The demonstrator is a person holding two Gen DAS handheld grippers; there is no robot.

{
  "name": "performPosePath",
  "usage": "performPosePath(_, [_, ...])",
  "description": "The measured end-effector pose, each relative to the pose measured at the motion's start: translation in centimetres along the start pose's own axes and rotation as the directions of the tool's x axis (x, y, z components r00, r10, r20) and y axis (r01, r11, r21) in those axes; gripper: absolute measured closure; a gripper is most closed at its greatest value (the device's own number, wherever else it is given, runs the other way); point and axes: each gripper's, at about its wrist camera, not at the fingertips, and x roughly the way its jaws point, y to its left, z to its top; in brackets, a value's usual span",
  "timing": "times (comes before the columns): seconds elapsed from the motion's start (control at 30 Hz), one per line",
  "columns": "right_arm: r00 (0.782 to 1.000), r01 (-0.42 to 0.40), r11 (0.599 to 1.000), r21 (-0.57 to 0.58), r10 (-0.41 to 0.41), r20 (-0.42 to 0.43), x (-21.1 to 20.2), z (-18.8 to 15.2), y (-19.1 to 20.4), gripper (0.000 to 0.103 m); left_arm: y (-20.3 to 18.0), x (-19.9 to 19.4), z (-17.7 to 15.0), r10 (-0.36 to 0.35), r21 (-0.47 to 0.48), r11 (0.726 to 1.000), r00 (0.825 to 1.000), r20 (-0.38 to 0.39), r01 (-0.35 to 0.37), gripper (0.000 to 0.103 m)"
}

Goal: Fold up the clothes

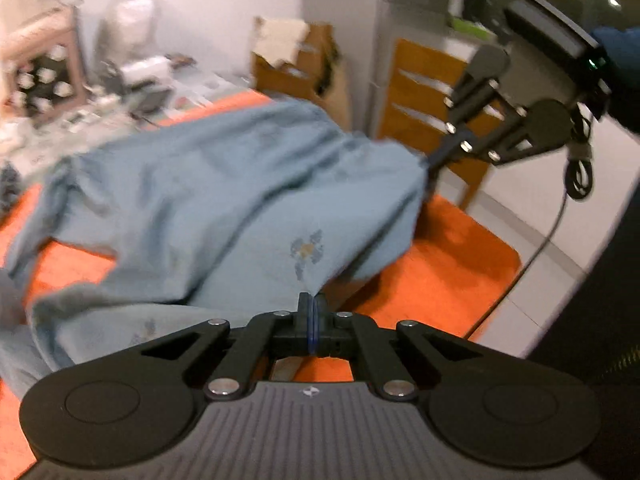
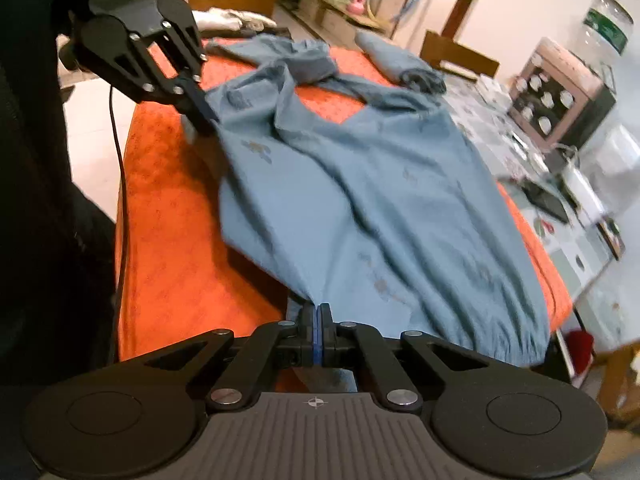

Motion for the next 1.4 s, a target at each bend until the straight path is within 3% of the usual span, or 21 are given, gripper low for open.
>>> performPosePath(0.2, [0.992,-0.004,1.0,0.016,0.006,-0.123,3.5,-2.3,2.4,0.099,-1.1,4.3,-1.9,-0.078,-0.029,0.997,0.988,-0.131,0.075,0.102])
performPosePath(0.27, [0.988,0.002,1.0,0.019,0.001,-0.154,3.9,-2.7,2.8,0.099,-1.0,4.2,-1.8,-0.079,-0.035,0.997,0.989,-0.126,0.075,0.101])
performPosePath(0.33, [0.986,0.008,0.999,0.039,-0.001,-0.165,3.5,-2.7,2.7,0.099,-0.5,3.4,-1.9,-0.079,-0.062,0.995,0.991,-0.112,0.072,0.093])
performPosePath(0.43, [0.989,0.009,0.992,0.125,0.009,-0.147,2.1,-2.2,1.6,0.095,0.7,1.4,-2.1,-0.051,-0.109,0.993,0.995,-0.083,0.042,0.079])
performPosePath(0.57, [0.994,0.043,0.962,0.27,-0.014,-0.109,0.7,-0.6,0.1,0.088,3.1,-1.6,-2.7,0.022,-0.196,0.98,0.999,-0.049,-0.031,0.075])
performPosePath(0.63, [0.995,0.062,0.938,0.341,-0.033,-0.091,0.1,0.4,-0.6,0.088,4.8,-3.3,-3.1,0.077,-0.251,0.964,0.996,-0.04,-0.084,0.068])
performPosePath(0.73, [0.997,0.067,0.892,0.447,-0.046,-0.057,0.2,2.4,-1.1,0.082,8.2,-5.3,-3.3,0.172,-0.318,0.931,0.984,-0.045,-0.177,0.066])
performPosePath(0.9, [0.998,0.05,0.824,0.565,-0.059,-0.003,1.4,6.3,-0.6,0.08,14.7,-8.4,-3.9,0.323,-0.413,0.851,0.943,-0.073,-0.324,0.056])
performPosePath(1.1, [0.995,0.062,0.755,0.653,-0.099,0.02,3.8,11.2,1.2,0.08,24.5,-11.7,-5.6,0.409,-0.494,0.776,0.909,-0.082,-0.393,0.056])
performPosePath(1.23, [0.99,0.101,0.683,0.723,-0.139,-0.007,5.7,14.1,2.5,0.079,30.2,-13.1,-7.0,0.418,-0.503,0.762,0.903,-0.098,-0.407,0.056])
performPosePath(1.4, [0.982,0.151,0.581,0.8,-0.182,-0.053,7.8,17.4,4.5,0.079,36.9,-13.4,-8.7,0.389,-0.502,0.776,0.916,-0.097,-0.382,0.056])
